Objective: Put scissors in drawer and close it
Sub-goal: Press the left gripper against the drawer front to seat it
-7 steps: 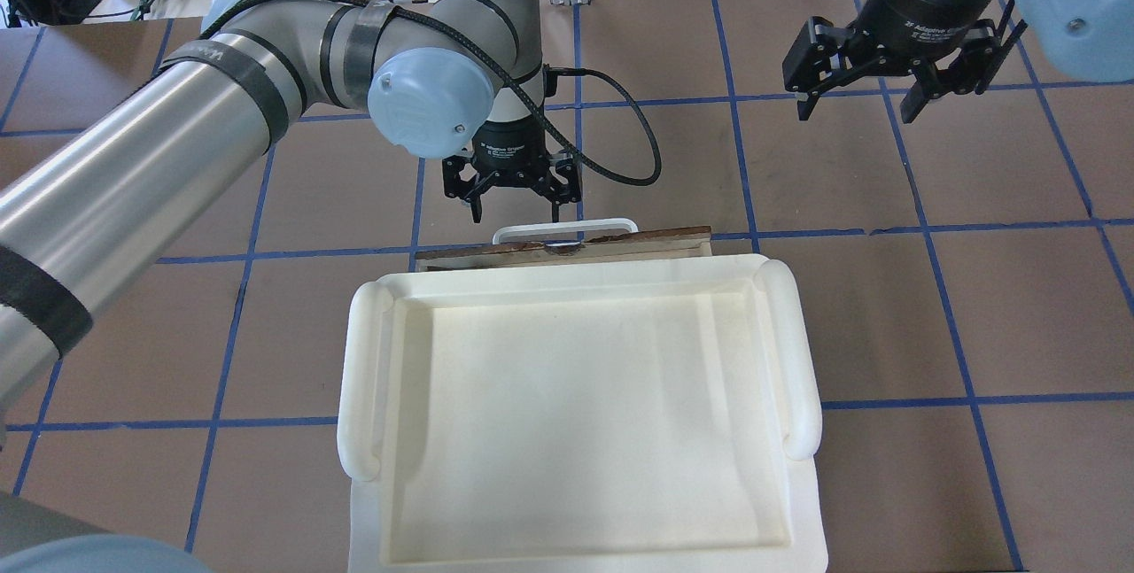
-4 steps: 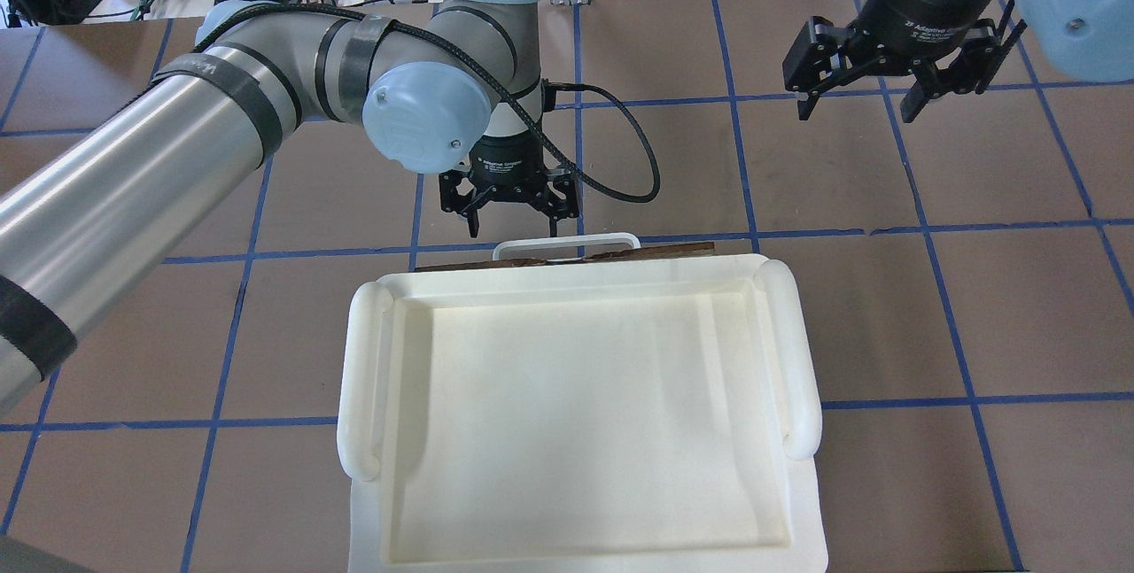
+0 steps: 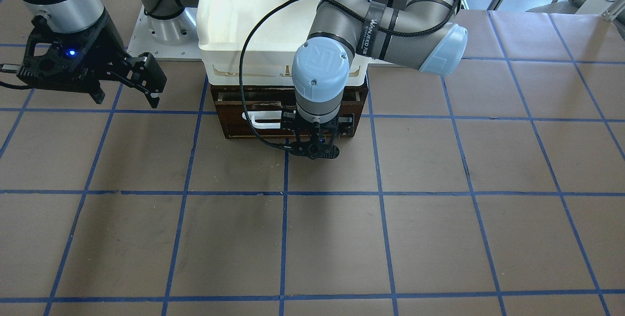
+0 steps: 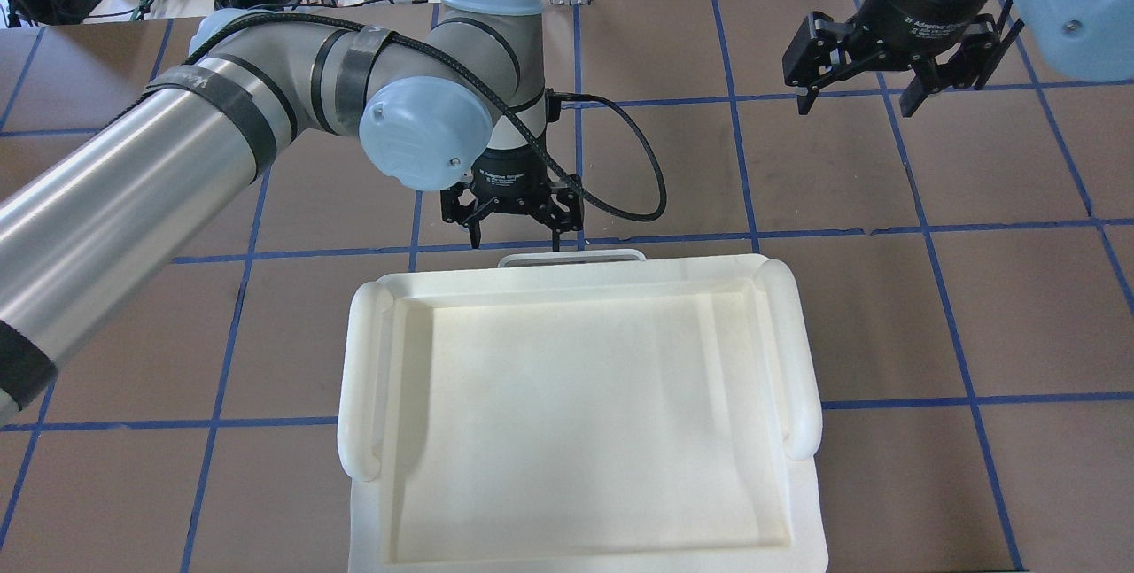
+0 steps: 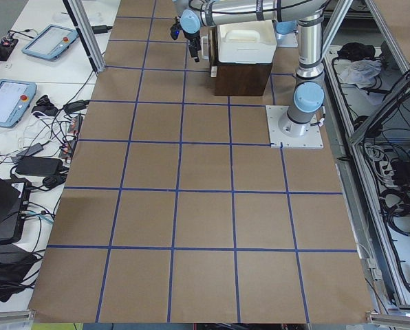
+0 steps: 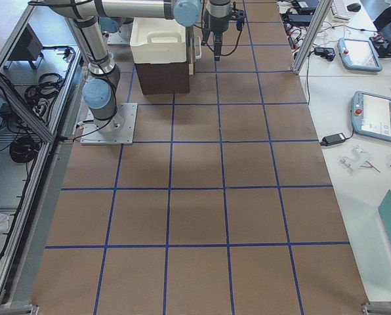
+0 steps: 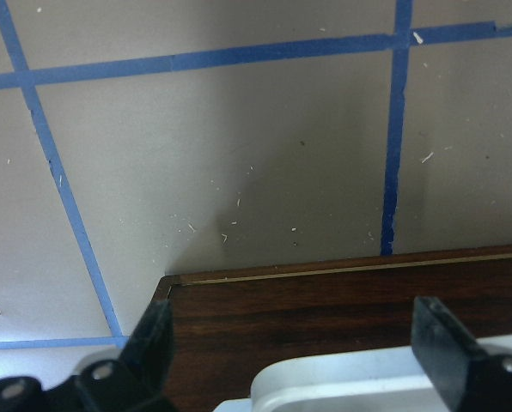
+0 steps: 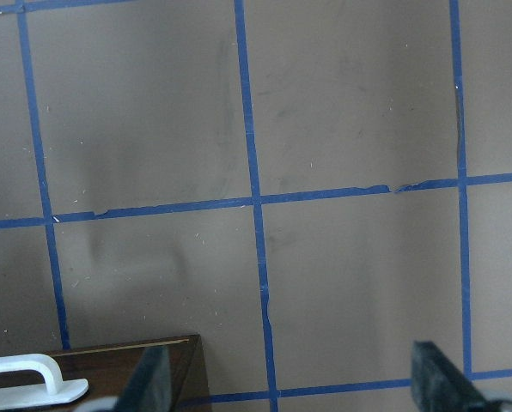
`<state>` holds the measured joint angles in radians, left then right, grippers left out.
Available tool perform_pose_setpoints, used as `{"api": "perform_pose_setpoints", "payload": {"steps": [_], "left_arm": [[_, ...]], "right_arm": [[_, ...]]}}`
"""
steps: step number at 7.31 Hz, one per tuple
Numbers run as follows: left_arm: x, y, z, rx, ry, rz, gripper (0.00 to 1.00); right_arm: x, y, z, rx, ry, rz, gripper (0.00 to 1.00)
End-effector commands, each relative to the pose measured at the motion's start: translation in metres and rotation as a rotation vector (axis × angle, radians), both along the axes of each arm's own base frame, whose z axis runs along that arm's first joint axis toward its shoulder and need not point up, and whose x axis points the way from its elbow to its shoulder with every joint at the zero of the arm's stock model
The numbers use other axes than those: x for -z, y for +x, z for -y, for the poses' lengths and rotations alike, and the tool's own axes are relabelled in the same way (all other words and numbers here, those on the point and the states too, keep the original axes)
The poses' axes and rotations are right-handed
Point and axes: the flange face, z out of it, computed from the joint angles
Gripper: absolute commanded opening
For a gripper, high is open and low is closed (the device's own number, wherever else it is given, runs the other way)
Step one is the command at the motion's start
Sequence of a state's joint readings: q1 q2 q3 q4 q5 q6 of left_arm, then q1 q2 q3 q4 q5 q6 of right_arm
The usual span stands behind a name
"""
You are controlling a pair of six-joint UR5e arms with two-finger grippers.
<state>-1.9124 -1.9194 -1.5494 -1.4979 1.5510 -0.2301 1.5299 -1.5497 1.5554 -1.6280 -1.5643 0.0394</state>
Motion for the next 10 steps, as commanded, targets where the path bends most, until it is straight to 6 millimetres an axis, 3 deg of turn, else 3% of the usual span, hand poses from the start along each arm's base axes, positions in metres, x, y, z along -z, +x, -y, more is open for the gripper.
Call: {"api": "perform_pose_setpoints", "payload": {"steps": [1, 8, 10], "left_arm": [[0.005, -0.013, -0.011, 0.021, 0.003, 0.003, 1.00], [0.008, -0.015, -0.024, 0.016, 0.030, -0.017, 1.00], [0.000, -0.016, -0.029, 0.009, 0.029, -0.040, 1.00]], "right_arm": [[0.000, 0.000, 0.000, 0.001, -0.001, 0.000, 1.00], [-0.001, -0.003, -0.001, 0.020, 0.004, -0.007, 1.00], [0.000, -0.003, -0.001, 0.020, 0.007, -0.008, 1.00]]}}
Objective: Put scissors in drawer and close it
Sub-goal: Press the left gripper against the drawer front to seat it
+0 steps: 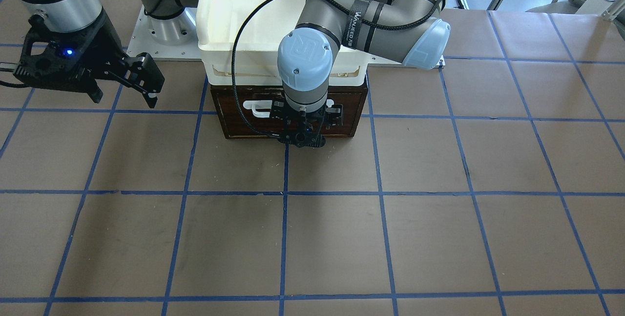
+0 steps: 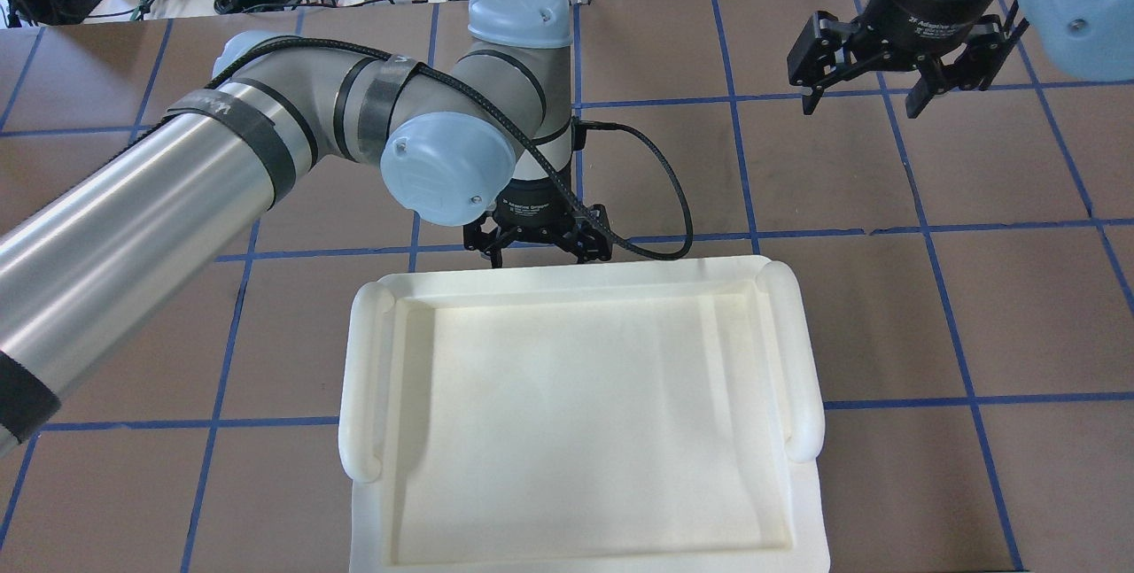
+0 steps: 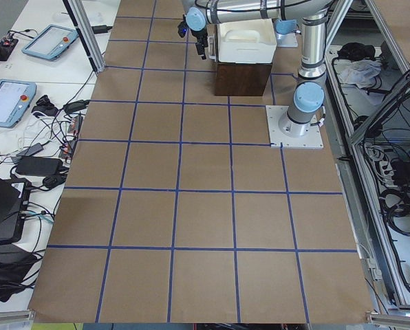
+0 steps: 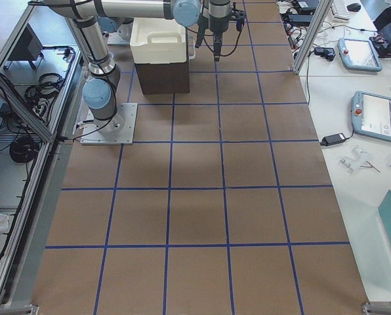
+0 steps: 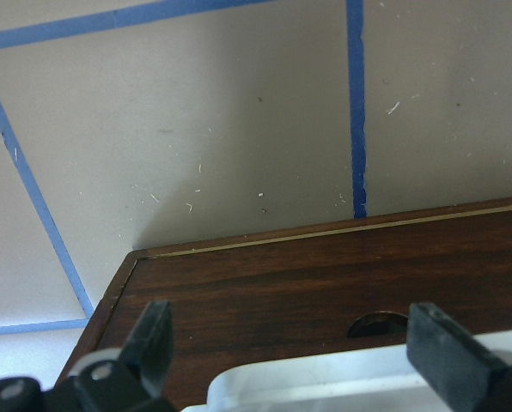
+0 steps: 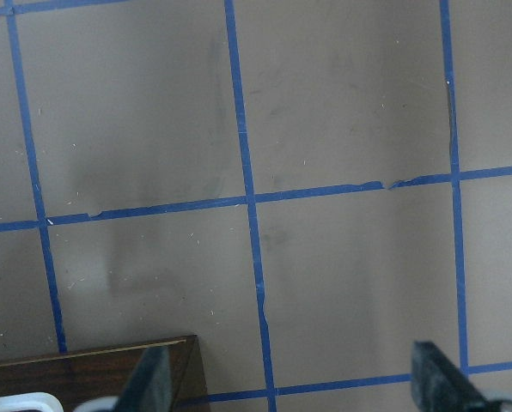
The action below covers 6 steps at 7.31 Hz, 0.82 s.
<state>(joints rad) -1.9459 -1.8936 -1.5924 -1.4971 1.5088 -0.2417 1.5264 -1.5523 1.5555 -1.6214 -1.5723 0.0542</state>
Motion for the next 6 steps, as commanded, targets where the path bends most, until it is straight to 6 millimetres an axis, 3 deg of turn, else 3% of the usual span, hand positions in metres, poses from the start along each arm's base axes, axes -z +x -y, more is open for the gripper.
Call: {"api": "perform_pose_setpoints", "payload": {"steps": [1, 3, 4, 6], "left_arm": [[-0.007, 0.000, -0.004, -0.003, -0.004, -0.015, 1.00], [-0.020, 0.005, 0.005, 0.028, -0.041, -0.031, 1.00], [-0.038, 0.007, 0.014, 0.048, -0.084, -0.050, 1.00], [-0.106, 0.041, 0.051, 0.026, -0.235, -0.037, 1.00]], "right_arm": [[0.004, -0.001, 0.001, -0.008, 0.014, -0.001, 1.00], [-0.001, -0.001, -0.003, -0.008, 0.008, -0.003, 1.00], [-0.002, -0.001, -0.002, -0.008, -0.003, -0.001, 1.00], [-0.001, -0.001, -0.003, -0.008, 0.003, -0.003, 1.00]]}}
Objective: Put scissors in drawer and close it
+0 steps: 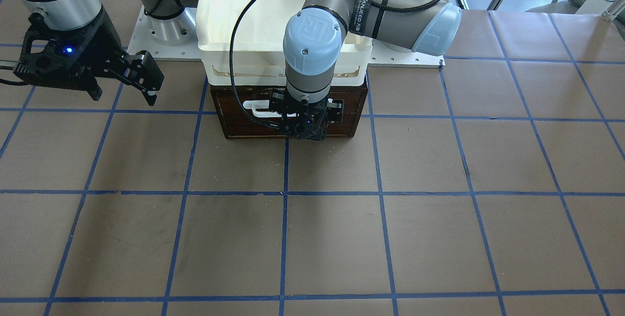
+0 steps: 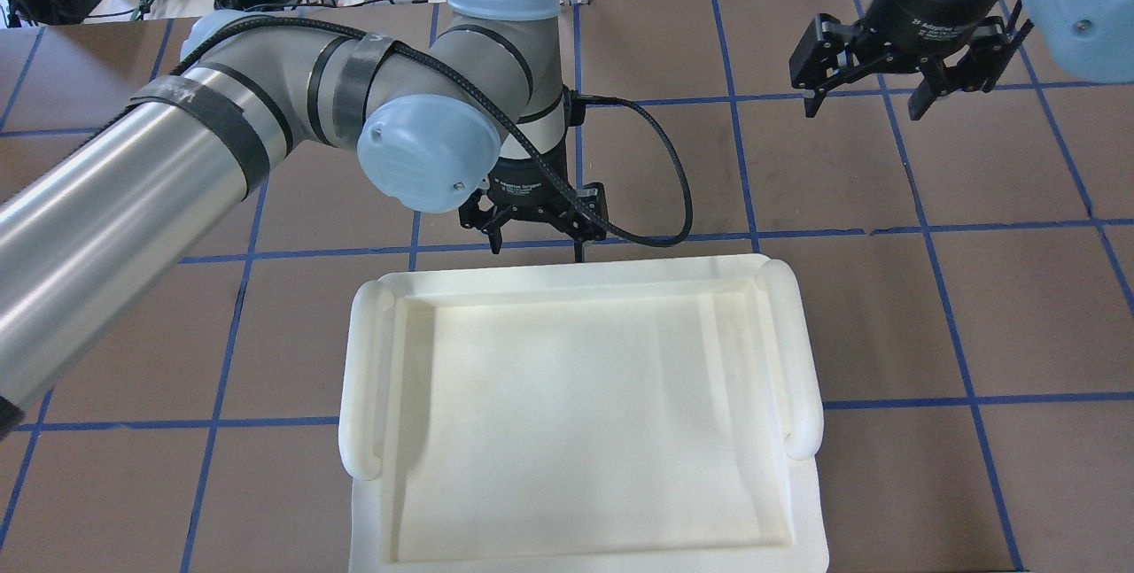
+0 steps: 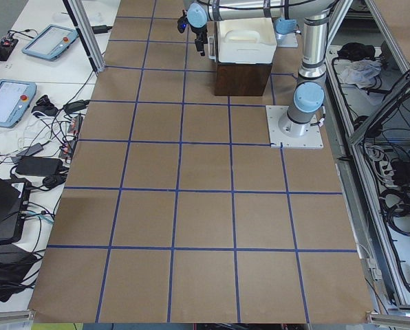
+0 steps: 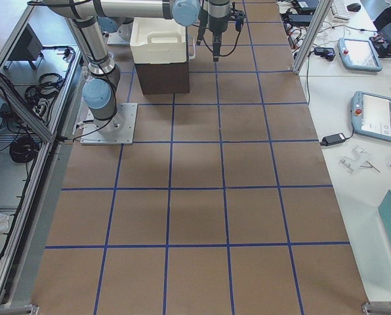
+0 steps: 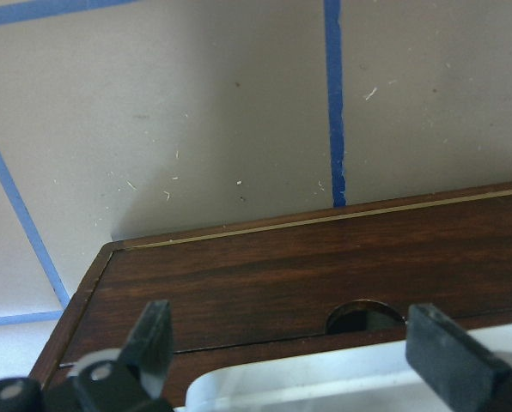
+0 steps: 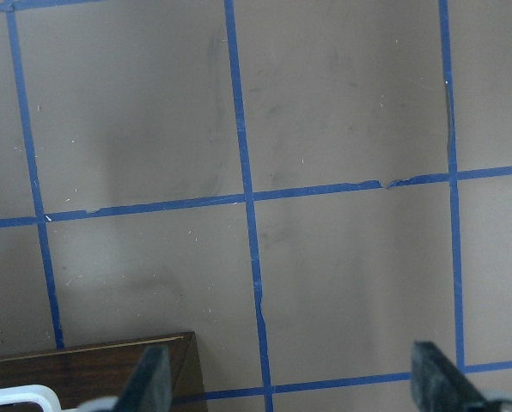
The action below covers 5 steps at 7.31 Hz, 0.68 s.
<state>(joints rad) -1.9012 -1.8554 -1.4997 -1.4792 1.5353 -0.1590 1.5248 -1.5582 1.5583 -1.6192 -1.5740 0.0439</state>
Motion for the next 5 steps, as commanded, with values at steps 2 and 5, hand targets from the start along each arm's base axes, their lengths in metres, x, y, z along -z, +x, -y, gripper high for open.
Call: {"api": "perform_pose_setpoints", "payload": {"steps": [2, 5], "left_arm": [[-0.097, 0.080, 0.024, -0.075, -0.186, 0.011, 1.00], [-0.166, 0.149, -0.007, -0.180, -0.287, 0.061, 1.00]], "right_arm": [[0.001, 0.000, -0.001, 0.001, 0.007, -0.001, 1.00], [0.003, -0.004, -0.002, 0.002, 0.015, -0.036, 1.00]]}}
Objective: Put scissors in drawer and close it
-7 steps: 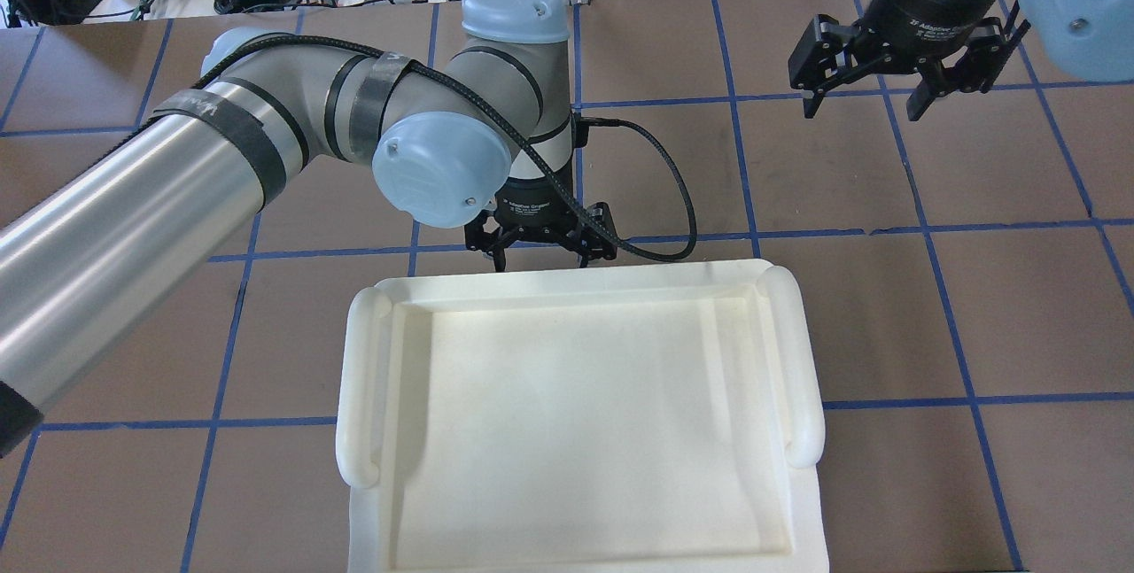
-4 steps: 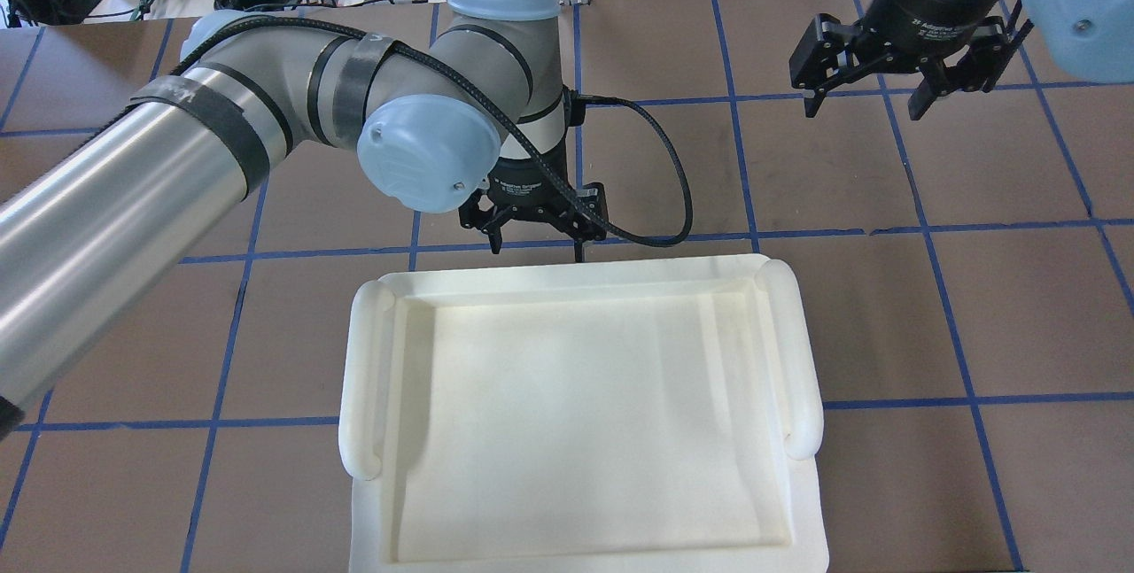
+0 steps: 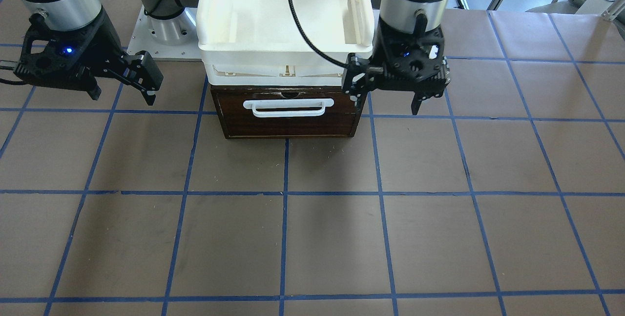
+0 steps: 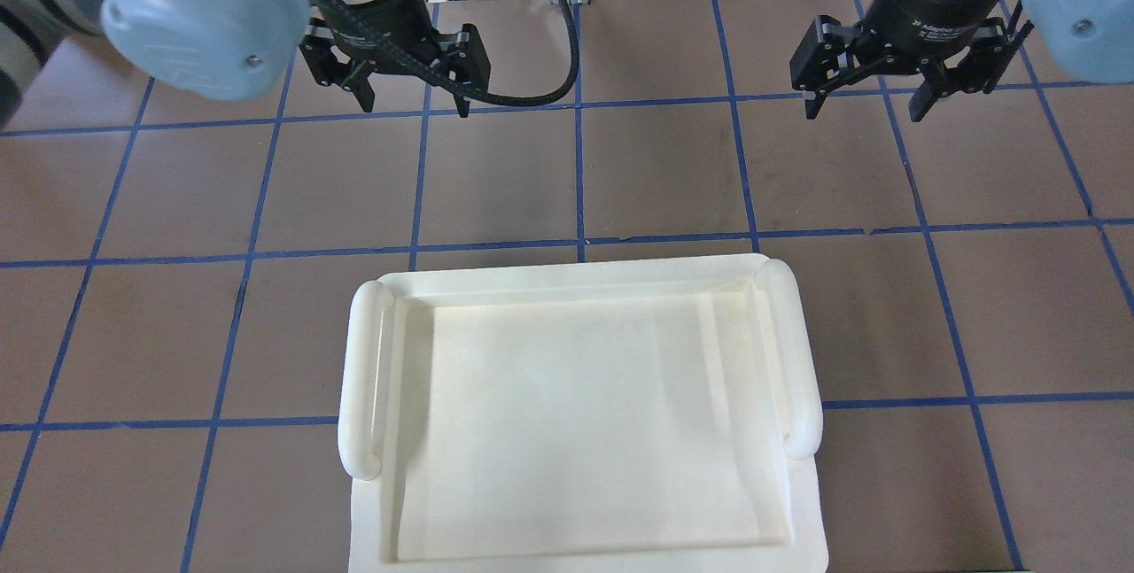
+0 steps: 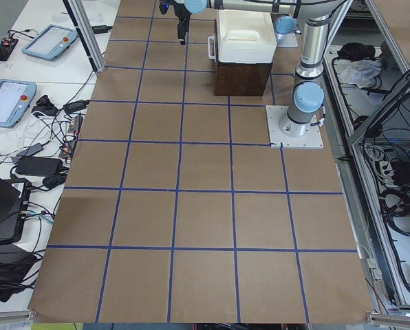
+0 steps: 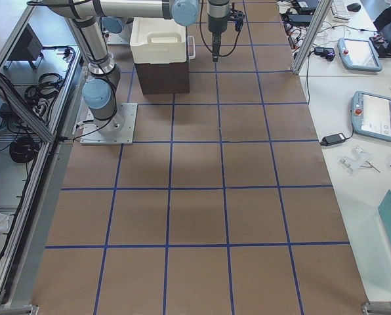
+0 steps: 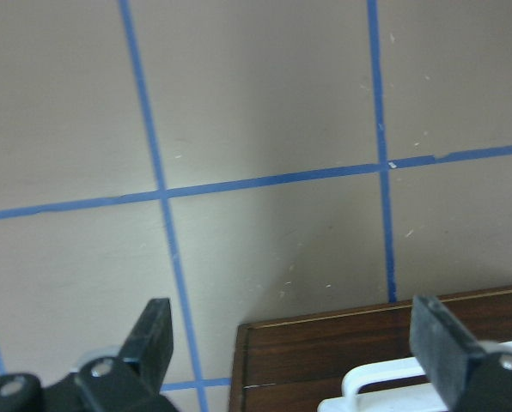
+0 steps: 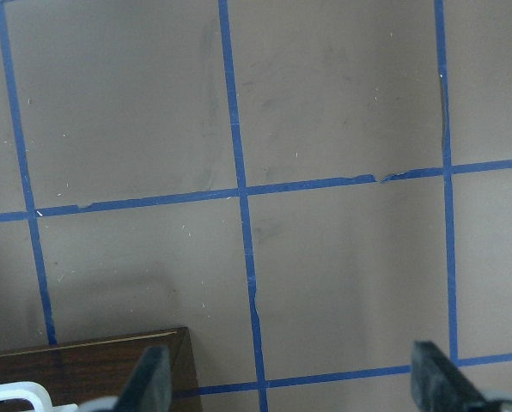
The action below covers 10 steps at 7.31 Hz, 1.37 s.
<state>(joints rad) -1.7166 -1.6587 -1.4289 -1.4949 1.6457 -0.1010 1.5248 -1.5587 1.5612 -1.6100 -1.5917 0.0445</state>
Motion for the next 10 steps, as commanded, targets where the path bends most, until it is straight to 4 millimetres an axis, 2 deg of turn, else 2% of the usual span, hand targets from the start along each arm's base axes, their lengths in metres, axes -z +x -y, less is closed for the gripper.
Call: {"api": "perform_pose_setpoints", "payload": {"steps": [1, 3, 6, 9, 10], "left_arm": [[-0.027, 0.035, -0.026, -0.061, 0.013, -0.024, 1.00], [-0.036, 0.035, -0.043, -0.047, 0.050, -0.058, 1.00], [-0.046, 0.053, -0.050, -0.092, 0.035, -0.061, 1.00], [-0.043, 0.056, -0.044, -0.154, 0.035, -0.089, 1.00], [-0.037, 0.055, -0.039, -0.153, 0.049, -0.088, 1.00]], "right_arm": [[0.001, -0.002, 0.000, 0.001, -0.004, -0.018, 1.00], [0.001, -0.002, 0.002, 0.005, -0.010, -0.015, 1.00], [0.001, -0.002, 0.002, 0.001, -0.009, -0.018, 1.00], [0.000, -0.002, 0.001, 0.001, -0.009, -0.018, 1.00], [0.001, -0.002, 0.001, 0.002, -0.005, -0.019, 1.00]]}}
